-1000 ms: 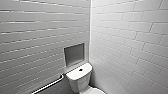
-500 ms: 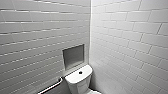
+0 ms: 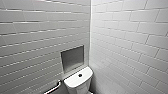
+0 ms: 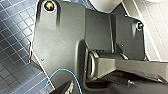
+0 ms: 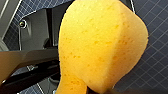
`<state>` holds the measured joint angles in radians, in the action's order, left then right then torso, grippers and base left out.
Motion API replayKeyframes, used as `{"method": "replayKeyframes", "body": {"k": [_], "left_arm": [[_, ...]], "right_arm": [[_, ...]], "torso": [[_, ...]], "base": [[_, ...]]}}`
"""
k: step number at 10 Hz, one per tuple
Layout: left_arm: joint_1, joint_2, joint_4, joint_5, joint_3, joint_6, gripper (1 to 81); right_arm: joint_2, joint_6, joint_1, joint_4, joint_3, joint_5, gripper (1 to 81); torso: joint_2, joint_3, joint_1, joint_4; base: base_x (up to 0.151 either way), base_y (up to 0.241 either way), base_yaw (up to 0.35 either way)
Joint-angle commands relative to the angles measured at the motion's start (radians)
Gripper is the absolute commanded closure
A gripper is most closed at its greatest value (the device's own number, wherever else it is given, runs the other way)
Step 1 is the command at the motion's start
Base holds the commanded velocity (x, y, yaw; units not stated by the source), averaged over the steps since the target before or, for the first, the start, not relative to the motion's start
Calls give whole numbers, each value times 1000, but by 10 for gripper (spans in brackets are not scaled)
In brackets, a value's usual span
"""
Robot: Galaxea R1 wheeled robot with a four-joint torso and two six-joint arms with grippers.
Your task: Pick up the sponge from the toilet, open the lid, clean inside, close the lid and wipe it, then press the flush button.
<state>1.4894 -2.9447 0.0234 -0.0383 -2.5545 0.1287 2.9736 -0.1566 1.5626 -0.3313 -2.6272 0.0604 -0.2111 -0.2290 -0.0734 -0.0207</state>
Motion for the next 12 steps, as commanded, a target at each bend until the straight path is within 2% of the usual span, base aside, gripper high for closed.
{"method": "replayKeyframes", "body": {"k": [1, 7, 9, 11, 12], "left_arm": [[-39, 2, 4, 57, 6, -6, 10], [-39, 1, 4, 57, 6, -6, 10], [-39, 1, 1, 57, 6, -6, 10], [-37, 11, 4, 58, 22, -4, 10], [-37, 31, 3, 60, 55, -4, 10]], "right_arm": [[-6, 0, -31, 6, 0, -65, 811], [-9, 0, -32, 3, 4, -67, 811], [-14, -3, -31, 6, 18, -70, 811], [-97, -3, -31, 9, 173, -70, 811], [-173, -3, -34, 8, 309, -65, 811]], "torso": [[0, 0, 0, 0], [0, 0, 0, 0], [1, 0, -1, 0], [1, 0, -1, 0], [1, 0, 0, 0]], "base": [[107, 0, 0], [92, 0, 0], [0, 0, 0], [0, 0, 0], [0, 0, 0]]}}
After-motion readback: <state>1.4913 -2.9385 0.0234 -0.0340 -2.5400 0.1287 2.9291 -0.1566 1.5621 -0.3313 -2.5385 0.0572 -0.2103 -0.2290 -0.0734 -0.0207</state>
